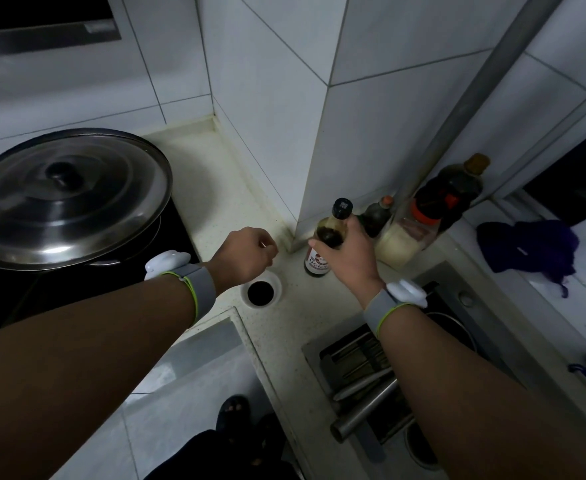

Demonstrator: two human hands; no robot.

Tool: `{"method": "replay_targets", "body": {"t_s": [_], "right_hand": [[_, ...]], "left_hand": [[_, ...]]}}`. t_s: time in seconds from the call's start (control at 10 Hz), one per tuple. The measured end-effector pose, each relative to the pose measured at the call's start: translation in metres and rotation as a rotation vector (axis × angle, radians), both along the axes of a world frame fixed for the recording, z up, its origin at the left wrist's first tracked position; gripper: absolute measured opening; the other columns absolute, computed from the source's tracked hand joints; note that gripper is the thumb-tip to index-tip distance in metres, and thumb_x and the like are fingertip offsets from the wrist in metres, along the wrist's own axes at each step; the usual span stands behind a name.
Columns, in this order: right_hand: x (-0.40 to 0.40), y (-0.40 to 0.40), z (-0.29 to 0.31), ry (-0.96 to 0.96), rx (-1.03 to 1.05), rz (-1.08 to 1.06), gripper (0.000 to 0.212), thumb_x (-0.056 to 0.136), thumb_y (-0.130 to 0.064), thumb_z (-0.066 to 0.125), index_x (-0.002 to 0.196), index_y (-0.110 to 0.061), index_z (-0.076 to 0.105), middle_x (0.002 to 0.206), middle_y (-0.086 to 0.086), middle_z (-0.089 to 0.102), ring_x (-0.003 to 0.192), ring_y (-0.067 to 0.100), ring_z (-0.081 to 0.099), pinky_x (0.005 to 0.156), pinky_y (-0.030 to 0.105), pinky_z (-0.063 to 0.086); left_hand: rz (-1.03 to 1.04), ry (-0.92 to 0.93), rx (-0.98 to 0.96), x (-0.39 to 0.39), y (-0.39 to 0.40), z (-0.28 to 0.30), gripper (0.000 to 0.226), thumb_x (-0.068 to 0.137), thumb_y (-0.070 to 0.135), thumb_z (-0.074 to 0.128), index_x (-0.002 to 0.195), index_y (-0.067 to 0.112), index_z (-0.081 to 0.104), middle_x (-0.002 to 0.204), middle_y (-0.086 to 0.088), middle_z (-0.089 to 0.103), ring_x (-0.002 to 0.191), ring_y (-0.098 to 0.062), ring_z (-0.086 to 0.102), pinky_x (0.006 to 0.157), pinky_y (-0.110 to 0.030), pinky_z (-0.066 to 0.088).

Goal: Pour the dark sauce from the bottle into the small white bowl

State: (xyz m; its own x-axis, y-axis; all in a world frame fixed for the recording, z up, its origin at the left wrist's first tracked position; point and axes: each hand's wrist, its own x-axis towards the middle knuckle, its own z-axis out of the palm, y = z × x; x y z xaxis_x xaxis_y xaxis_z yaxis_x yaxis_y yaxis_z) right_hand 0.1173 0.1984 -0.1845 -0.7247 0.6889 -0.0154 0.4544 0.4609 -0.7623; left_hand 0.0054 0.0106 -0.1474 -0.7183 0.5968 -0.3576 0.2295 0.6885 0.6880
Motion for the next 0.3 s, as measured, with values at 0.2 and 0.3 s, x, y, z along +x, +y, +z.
{"method": "replay_targets", "body": {"t_s": [0.2,0.3], "right_hand": [[0.018,0.001,0.043,0.028,0.047,0.095,0.065,0.082,-0.028,0.088,0.138,-0.012,0.06,0.134,0.011,0.064,0.127,0.03,0.062,0.106,0.04,0.051],[0.028,0.002,0.074,0.065,0.055,0.062,0.066,0.087,-0.022,0.084,0.146,-0.011,0.057,0.144,0.01,0.062,0.134,0.024,0.059,0.112,0.036,0.047]], "left_hand": [[0.042,-0.018,0.003,0.007,-0.027,-0.001,0.019,0.093,0.02,0.058,0.096,0.019,0.077,0.084,-0.001,0.08,0.082,-0.021,0.076,0.086,-0.04,0.063],[0.06,-0.022,-0.007,0.023,-0.058,-0.015,0.016,0.092,0.017,0.061,0.089,0.02,0.077,0.08,-0.002,0.079,0.075,-0.021,0.075,0.081,-0.039,0.063]]}}
